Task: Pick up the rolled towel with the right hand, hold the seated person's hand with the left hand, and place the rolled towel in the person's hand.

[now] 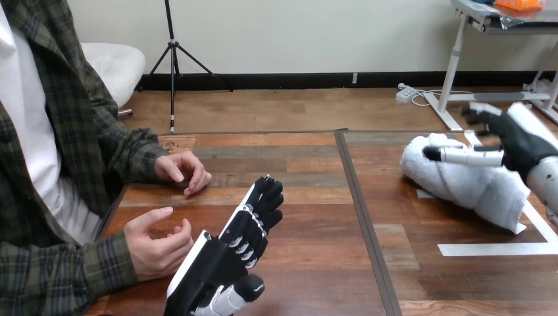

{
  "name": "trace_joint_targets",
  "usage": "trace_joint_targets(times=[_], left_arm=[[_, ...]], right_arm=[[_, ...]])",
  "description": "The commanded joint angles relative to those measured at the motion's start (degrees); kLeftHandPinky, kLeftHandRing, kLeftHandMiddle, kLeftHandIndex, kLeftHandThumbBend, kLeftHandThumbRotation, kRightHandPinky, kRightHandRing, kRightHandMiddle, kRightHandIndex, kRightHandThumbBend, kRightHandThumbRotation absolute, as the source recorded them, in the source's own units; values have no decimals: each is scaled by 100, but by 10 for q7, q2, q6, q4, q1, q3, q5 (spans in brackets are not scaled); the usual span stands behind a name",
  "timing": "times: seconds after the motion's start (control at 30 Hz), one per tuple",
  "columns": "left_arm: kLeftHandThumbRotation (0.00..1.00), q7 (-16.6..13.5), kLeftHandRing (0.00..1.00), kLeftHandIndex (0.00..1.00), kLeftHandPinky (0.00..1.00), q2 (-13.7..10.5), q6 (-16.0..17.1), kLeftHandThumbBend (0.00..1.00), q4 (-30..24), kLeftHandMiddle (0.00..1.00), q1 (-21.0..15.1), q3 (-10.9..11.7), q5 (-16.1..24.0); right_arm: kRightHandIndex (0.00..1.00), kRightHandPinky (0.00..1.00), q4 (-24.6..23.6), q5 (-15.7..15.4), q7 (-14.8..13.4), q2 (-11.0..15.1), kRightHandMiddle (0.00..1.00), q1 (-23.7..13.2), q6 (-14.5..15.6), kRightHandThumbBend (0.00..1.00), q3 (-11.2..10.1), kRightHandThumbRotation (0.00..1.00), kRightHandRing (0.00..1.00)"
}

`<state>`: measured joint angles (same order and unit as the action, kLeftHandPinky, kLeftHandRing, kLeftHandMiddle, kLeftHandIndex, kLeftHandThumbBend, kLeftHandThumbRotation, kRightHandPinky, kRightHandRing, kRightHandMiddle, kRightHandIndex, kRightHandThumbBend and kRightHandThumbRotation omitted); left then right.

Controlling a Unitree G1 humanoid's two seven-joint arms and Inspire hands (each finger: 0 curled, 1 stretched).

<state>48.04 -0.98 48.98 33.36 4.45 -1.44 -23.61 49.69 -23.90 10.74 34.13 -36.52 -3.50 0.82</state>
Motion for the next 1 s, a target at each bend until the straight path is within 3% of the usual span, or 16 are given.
trace_joint_targets(times=[0.0, 0.23, 0.33, 0.57, 0.77, 0.87, 0.97], left_arm=[[65, 27, 100, 100, 100, 6, -6, 100, -55, 100, -29, -2, -40], [63, 40, 100, 100, 100, 9, -5, 100, -57, 100, -30, -1, -50], [63, 39, 100, 99, 100, 10, -8, 100, -63, 100, -27, -1, -51], [62, 41, 100, 99, 100, 14, -6, 100, -74, 100, -21, -3, -51], [61, 56, 100, 99, 100, 16, -12, 100, -80, 100, -16, -4, -66], [62, 57, 100, 99, 100, 18, -10, 100, -87, 100, -10, -5, -66], [62, 64, 100, 99, 99, 18, -9, 100, -91, 100, -5, -5, -69]], right_arm=[[91, 76, 88, -35, -10, 19, 91, -140, 21, 100, 42, 53, 88], [92, 74, 141, -44, -5, 15, 91, -169, 24, 100, 58, 50, 87], [92, 73, 162, -59, -4, 16, 90, -181, 24, 100, 76, 50, 87], [92, 72, 203, -70, -1, 9, 88, -205, 55, 100, 94, 48, 86], [93, 72, 228, -73, -3, 4, 88, -220, 77, 100, 105, 50, 86], [93, 62, 239, -70, -4, 2, 80, -224, 83, 100, 106, 49, 76], [95, 65, 248, -66, -4, 2, 85, -227, 85, 100, 108, 49, 80]])
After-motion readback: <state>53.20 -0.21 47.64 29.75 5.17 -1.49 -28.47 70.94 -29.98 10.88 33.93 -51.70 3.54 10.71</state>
